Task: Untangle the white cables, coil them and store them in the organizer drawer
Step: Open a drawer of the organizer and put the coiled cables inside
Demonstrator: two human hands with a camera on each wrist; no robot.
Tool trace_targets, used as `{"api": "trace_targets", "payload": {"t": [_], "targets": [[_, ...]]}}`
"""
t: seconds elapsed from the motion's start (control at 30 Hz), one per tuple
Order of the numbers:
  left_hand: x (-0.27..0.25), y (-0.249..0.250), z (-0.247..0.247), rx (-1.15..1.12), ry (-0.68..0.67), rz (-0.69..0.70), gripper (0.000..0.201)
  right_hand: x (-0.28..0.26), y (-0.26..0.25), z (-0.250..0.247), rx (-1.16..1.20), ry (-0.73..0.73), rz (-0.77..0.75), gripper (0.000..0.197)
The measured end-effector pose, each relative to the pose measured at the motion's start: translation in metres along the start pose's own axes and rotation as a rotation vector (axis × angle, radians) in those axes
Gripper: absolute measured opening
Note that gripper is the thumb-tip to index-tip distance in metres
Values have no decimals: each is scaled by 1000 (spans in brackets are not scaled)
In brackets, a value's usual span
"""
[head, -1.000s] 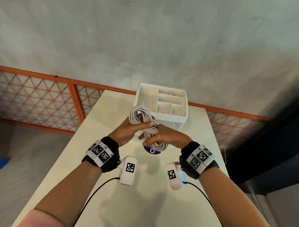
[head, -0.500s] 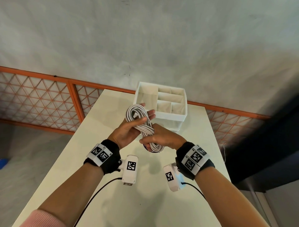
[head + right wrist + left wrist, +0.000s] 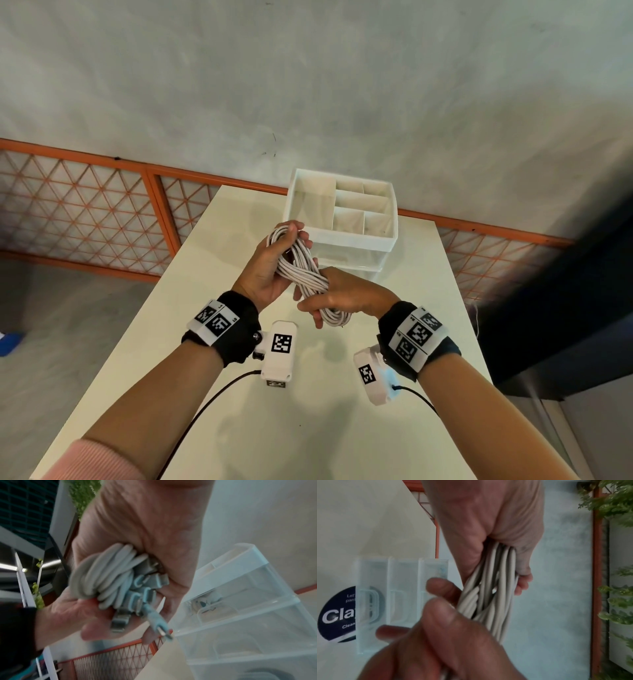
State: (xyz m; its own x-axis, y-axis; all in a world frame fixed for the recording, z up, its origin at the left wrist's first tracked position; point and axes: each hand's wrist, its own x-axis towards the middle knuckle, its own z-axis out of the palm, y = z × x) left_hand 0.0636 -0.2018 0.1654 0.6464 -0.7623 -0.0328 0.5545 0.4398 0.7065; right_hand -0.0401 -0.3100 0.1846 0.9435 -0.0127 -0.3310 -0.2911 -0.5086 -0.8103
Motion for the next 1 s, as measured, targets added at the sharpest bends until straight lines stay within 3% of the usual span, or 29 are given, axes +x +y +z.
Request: {"api": "trace_targets", "payload": {"t": [0.17,0.3,0.6,0.7,0.8,1.0], "targets": [[4,-4,10,-28,156,-82,40,-1,4,5,-23,-30,-8,29],[3,-13,9,-29,276,-147,47,-2,9,13,-108,-64,41,27],[1,-9,2,-74,146,-337,45,-3,23,3,-116,-63,95,20],[3,-15,5,-41,172,-306,50,-2,26,5,-141,-29,84,15],[6,-23,4,-17,216,-274,52,-1,31,6,-174,13,80,23],[15,-33,0,-86,191,-267,52,-7,38,7,108,-43,-10,26]]}}
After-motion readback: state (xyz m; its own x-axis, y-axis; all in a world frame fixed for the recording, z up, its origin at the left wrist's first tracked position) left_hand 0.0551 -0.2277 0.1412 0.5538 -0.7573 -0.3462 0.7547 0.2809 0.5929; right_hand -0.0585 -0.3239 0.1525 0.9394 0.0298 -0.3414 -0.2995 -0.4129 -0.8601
